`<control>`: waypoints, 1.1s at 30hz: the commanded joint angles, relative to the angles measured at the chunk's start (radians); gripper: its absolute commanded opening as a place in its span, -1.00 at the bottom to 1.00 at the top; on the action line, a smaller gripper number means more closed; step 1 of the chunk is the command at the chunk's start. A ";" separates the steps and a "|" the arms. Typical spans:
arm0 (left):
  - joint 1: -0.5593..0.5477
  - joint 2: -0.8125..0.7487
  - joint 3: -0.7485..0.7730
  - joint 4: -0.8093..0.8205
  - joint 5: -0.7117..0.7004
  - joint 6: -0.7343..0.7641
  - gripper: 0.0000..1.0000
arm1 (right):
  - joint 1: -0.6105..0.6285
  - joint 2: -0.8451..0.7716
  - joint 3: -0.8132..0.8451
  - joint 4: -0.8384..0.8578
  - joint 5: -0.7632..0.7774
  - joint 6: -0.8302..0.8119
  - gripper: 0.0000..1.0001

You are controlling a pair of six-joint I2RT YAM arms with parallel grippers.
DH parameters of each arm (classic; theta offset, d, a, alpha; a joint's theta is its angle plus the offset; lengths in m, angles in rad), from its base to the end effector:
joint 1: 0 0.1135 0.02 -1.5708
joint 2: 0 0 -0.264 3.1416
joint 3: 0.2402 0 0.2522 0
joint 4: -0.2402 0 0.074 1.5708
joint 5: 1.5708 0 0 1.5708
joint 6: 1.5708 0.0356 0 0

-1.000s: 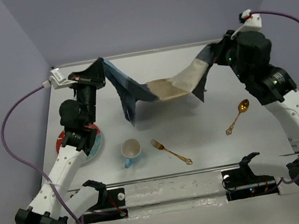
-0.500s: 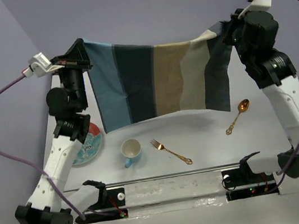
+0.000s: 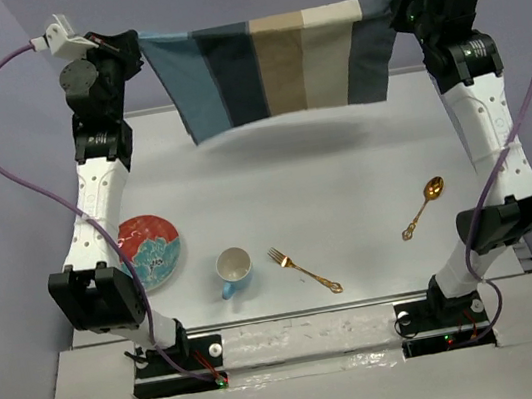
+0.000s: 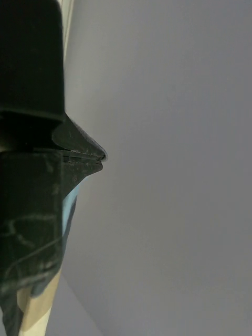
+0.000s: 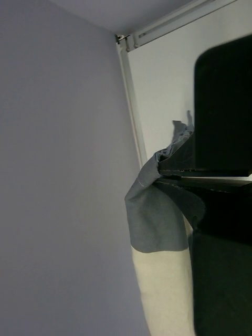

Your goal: Set the dinner table for one person

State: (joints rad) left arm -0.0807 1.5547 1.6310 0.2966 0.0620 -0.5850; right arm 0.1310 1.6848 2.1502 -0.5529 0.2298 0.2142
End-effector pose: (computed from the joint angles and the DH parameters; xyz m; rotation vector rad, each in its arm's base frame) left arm 0.3561 -0.0310 0.4959 -0.2507 1.1954 -0.6198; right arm 0.3483 0.0377 0.5298 0.2425 1.6386 0.0719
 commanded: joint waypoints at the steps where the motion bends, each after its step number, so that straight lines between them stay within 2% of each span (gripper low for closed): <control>1: 0.032 -0.079 -0.023 0.058 0.110 -0.053 -1.00 | -0.010 -0.120 -0.085 0.097 -0.049 -0.009 -1.00; 2: 0.032 -0.105 -0.067 0.071 0.104 -0.058 -1.00 | -0.010 -0.144 -0.166 0.134 -0.059 0.016 -1.00; 3: 0.033 -0.119 -0.168 0.094 0.099 -0.076 -1.00 | -0.010 -0.189 -0.329 0.193 -0.084 0.033 -1.00; 5: 0.041 -0.163 -0.282 0.120 0.098 -0.098 -1.00 | -0.010 -0.223 -0.487 0.247 -0.113 0.091 -1.00; 9: 0.047 -0.214 -0.628 0.183 0.076 -0.169 -1.00 | -0.010 -0.257 -0.899 0.384 -0.191 0.178 -1.00; 10: 0.047 -0.219 -0.689 0.193 0.068 -0.182 -1.00 | -0.010 -0.257 -0.900 0.399 -0.207 0.197 -1.00; 13: 0.052 -0.216 -0.880 0.248 0.067 -0.210 -1.00 | -0.010 -0.249 -1.141 0.456 -0.222 0.260 -1.00; 18: 0.050 -0.240 -1.130 0.346 0.076 -0.246 -1.00 | -0.010 -0.269 -1.323 0.495 -0.273 0.294 -1.00; 23: 0.050 -0.350 -1.258 0.358 0.047 -0.249 -1.00 | -0.010 -0.296 -1.449 0.496 -0.306 0.332 -1.00; 28: 0.050 -0.534 -1.378 0.285 -0.013 -0.233 -1.00 | -0.019 -0.367 -1.573 0.487 -0.302 0.363 -1.00; 33: 0.050 -0.666 -1.438 0.178 -0.050 -0.202 -1.00 | -0.031 -0.465 -1.618 0.438 -0.268 0.382 -1.00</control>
State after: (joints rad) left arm -0.0364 0.9661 0.2314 0.5266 0.0669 -0.8181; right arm 0.1154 1.3041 0.5545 -0.1261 -0.0628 0.5644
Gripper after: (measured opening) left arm 0.014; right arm 0.034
